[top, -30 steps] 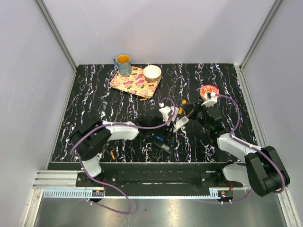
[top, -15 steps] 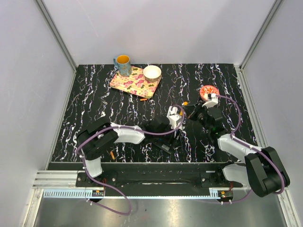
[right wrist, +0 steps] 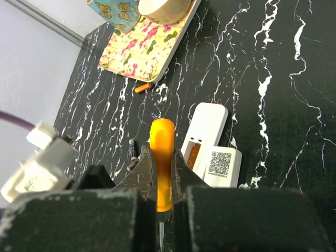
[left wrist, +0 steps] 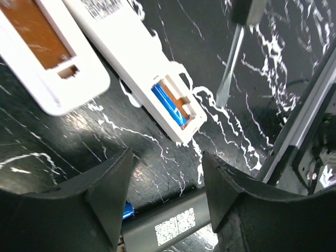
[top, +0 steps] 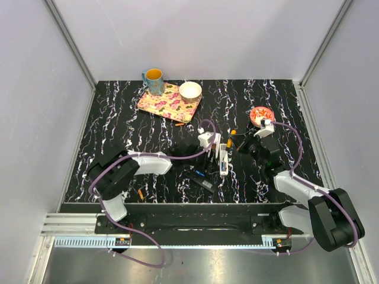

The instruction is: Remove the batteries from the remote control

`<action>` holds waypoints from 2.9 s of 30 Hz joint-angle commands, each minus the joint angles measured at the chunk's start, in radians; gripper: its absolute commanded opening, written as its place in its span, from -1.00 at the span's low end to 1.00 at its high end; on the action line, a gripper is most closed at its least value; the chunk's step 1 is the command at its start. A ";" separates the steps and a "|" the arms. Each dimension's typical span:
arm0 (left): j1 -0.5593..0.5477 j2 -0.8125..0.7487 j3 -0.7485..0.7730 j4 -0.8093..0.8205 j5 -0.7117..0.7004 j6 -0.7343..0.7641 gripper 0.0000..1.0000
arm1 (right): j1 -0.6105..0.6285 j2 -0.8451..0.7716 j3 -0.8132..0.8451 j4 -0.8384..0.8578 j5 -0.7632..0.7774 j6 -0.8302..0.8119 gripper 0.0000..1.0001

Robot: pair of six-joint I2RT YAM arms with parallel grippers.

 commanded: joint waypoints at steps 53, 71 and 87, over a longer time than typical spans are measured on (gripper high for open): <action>0.133 0.264 0.141 0.234 0.260 -0.329 -0.30 | -0.006 0.122 -0.107 0.183 0.182 -0.010 -1.00; 0.134 0.289 0.144 0.225 0.283 -0.323 -0.45 | -0.006 0.217 -0.090 0.269 0.165 0.034 -1.00; 0.130 0.275 0.107 0.294 0.298 -0.375 -0.49 | -0.006 0.212 -0.088 0.247 0.171 0.031 -1.00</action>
